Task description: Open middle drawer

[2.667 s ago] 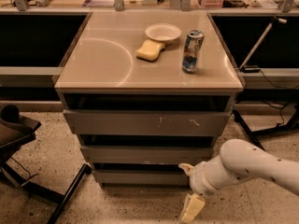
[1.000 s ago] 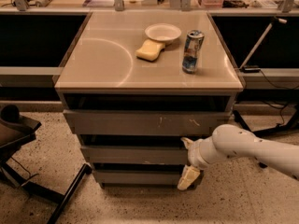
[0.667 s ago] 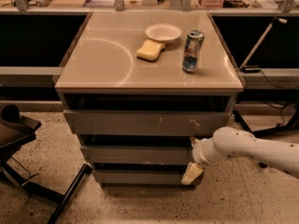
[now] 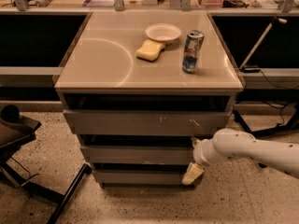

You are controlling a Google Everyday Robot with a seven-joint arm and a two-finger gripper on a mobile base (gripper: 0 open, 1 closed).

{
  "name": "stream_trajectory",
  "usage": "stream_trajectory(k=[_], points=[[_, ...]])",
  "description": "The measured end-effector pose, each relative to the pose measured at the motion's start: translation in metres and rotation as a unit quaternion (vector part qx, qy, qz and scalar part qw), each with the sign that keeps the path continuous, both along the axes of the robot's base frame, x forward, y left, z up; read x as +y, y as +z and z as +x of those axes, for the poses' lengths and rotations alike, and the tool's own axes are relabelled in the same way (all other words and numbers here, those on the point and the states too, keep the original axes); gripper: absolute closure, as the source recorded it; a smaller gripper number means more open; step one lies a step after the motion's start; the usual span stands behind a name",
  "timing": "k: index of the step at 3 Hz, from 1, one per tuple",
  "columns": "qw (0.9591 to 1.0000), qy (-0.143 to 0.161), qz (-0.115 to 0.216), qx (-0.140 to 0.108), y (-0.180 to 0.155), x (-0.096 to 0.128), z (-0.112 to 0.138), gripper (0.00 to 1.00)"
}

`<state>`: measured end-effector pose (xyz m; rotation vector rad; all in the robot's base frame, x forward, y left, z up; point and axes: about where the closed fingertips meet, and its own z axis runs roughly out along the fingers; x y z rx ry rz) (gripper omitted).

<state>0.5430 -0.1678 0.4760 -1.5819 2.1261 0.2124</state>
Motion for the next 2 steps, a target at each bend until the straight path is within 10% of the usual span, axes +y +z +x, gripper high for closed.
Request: stream_trajectory(k=[2], points=[[0.9979,-0.047,-0.042,-0.017,-0.076,0.001,0.042,0.00]])
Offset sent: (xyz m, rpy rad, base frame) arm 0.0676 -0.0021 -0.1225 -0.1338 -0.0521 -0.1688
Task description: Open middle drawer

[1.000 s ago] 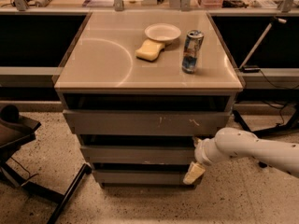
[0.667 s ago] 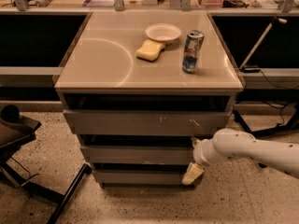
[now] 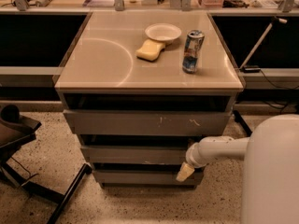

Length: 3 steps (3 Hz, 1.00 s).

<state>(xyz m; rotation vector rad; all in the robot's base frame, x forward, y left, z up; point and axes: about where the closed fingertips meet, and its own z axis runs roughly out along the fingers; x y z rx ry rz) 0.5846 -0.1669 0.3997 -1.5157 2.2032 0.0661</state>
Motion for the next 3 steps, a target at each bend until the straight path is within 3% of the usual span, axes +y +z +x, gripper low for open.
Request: stream_trajectory(k=[2,3], points=[[1.0000,0.000,-0.003,0.006,-0.0144,0.0016,0.0078,0.00],[1.0000,0.000,-0.003,0.006,-0.0144,0.0016,0.0078,0.18]])
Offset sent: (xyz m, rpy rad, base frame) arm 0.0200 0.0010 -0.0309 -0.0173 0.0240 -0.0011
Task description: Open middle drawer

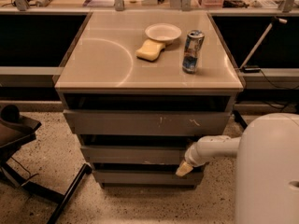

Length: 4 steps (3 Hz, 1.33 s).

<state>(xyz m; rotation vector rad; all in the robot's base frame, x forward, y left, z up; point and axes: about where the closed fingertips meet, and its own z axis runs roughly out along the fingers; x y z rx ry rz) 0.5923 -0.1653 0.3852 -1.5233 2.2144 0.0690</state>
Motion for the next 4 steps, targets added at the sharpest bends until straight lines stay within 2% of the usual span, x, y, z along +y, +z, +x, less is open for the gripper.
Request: stream_trajectory(k=[3,4], points=[[1.0000,0.000,0.000,0.000,0.0003,0.0000,0.0000,0.89],[1.0000,0.000,0.000,0.000,0.0088,-0.0001,0.0000,1.00]])
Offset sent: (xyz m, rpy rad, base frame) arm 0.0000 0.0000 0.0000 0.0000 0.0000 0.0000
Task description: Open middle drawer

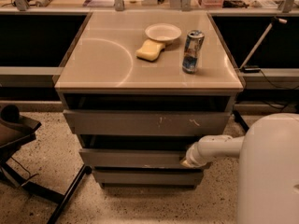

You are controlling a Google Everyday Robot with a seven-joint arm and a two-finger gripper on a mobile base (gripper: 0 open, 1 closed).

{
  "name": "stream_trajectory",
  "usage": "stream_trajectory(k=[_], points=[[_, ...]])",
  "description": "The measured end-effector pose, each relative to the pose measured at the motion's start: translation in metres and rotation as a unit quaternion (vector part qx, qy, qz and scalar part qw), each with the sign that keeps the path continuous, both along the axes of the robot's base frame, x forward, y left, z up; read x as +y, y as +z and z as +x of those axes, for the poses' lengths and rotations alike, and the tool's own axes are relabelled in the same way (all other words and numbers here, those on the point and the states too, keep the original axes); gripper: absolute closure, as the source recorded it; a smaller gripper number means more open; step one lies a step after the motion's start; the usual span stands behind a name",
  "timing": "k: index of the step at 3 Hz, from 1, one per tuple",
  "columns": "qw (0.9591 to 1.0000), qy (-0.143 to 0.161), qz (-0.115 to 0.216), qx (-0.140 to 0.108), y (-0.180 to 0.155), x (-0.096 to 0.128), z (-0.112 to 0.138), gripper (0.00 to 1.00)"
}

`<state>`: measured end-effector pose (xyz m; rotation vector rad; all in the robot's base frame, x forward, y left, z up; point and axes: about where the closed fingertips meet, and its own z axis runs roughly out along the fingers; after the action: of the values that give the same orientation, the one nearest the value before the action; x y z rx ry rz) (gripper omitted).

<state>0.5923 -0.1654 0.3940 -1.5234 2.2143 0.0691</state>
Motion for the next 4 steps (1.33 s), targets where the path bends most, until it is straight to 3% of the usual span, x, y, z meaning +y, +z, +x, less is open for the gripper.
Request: stream_trajectory(k=[4], points=[[1.0000,0.001,0.009,-0.004,0.008,-0.005,-0.023,1.00]])
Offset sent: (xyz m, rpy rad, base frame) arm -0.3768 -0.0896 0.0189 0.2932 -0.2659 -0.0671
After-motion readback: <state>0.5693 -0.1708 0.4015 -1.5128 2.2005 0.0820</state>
